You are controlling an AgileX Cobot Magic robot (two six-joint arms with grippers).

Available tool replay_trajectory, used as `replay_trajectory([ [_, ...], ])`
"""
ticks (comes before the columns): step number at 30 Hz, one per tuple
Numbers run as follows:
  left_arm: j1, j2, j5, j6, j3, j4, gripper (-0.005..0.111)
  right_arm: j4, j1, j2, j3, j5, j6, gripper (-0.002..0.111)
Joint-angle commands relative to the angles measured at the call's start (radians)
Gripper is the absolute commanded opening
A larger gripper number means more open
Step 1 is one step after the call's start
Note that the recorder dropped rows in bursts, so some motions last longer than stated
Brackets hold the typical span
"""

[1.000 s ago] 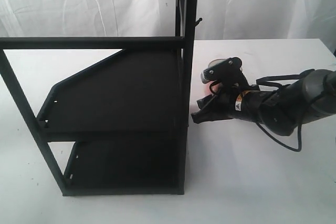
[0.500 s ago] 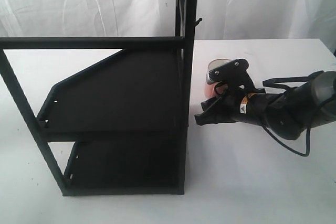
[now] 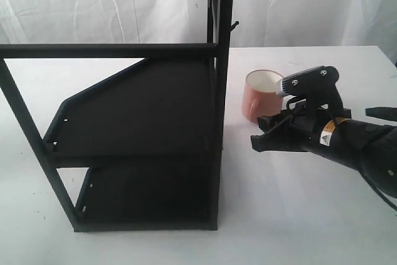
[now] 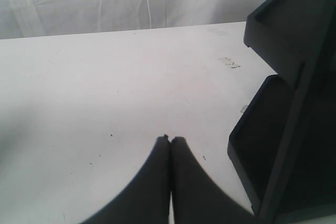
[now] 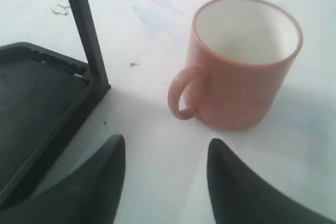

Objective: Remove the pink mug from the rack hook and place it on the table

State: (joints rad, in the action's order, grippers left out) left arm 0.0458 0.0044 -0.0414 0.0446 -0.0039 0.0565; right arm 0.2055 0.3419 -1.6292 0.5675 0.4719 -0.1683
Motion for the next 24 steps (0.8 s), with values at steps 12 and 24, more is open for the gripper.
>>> replay_trajectory([
  [12, -0.003, -0.004, 0.004, 0.001, 0.004, -0.002, 0.0, -0.01, -0.003, 0.496, -0.179, -0.207, -0.08, 0.012],
  [24, -0.003, -0.004, 0.004, 0.001, 0.004, -0.002, 0.0, -0.014, -0.003, 1.073, -0.197, -0.666, -0.101, 0.0],
])
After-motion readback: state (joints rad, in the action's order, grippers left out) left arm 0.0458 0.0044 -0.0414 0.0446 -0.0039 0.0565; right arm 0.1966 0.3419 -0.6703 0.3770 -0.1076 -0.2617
